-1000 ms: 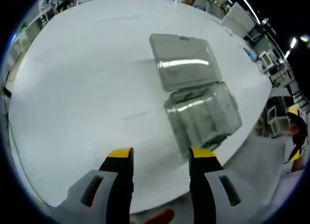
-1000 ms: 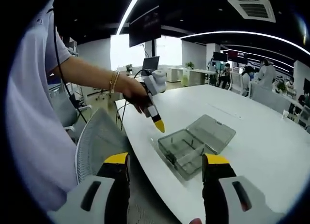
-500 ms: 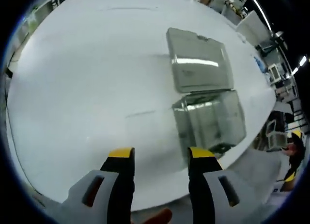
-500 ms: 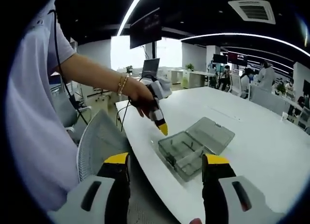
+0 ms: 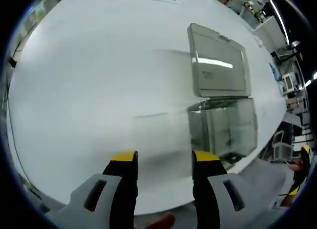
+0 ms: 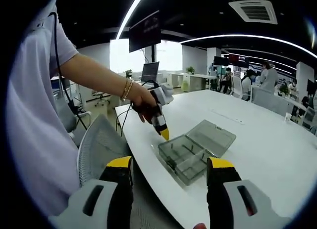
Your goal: Insert the divider into the dual guide fixture by aligning both edges with the guide slots and pushing it downward to the bottom, including one-sided entry, uneven engagement, binding, and posture correction.
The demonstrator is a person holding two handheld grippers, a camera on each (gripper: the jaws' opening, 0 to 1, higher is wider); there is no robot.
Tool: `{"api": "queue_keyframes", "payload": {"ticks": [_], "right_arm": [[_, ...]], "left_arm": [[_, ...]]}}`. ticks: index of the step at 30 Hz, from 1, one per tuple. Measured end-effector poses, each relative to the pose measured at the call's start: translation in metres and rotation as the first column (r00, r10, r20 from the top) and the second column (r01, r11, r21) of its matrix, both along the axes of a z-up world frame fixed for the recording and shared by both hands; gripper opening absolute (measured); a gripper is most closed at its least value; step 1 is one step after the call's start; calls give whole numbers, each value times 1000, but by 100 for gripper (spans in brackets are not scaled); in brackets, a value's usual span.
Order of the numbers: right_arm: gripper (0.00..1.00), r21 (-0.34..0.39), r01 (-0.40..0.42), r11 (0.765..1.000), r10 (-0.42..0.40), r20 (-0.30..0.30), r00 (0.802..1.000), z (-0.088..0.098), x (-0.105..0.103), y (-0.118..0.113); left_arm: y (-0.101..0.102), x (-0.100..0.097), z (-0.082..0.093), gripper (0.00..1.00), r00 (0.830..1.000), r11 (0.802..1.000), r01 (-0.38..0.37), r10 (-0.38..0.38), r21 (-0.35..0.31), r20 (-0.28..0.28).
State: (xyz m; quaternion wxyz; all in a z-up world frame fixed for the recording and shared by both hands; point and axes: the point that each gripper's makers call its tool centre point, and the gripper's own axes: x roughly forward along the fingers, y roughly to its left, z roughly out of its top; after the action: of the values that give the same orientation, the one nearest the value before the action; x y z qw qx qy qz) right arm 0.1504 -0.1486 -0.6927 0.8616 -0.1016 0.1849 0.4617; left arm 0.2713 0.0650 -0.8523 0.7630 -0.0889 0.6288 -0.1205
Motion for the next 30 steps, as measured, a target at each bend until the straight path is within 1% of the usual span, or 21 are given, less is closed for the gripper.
{"api": "queue_keyframes", "payload": {"ticks": [7, 12, 15, 18, 21, 30], "right_arm": [[57, 6, -4, 1000, 4, 0, 1000, 2, -2, 1], [57, 11, 3, 1000, -3, 10, 1000, 6, 0, -1], [57, 15, 10, 1000, -10, 12, 1000, 7, 1, -2], [57, 17, 15, 1000, -16, 8, 1000, 6, 2, -3], [56, 25, 18, 1000, -18, 7, 1000, 6, 3, -3], [57, 29, 16, 999, -16, 1, 1000, 4, 3, -3]], "left_arm": [[-2, 3, -5, 42, 999, 999, -24, 25, 24, -20], [6, 3, -11, 42, 998, 997, -34, 37, 76, -44], [7, 4, -13, 42, 998, 996, -37, 41, 86, -43], [8, 5, -14, 41, 998, 995, -31, 36, 95, -51], [9, 4, -13, 40, 997, 993, -52, 58, 104, -59], [8, 4, -14, 40, 996, 990, -42, 52, 138, -68]]}}
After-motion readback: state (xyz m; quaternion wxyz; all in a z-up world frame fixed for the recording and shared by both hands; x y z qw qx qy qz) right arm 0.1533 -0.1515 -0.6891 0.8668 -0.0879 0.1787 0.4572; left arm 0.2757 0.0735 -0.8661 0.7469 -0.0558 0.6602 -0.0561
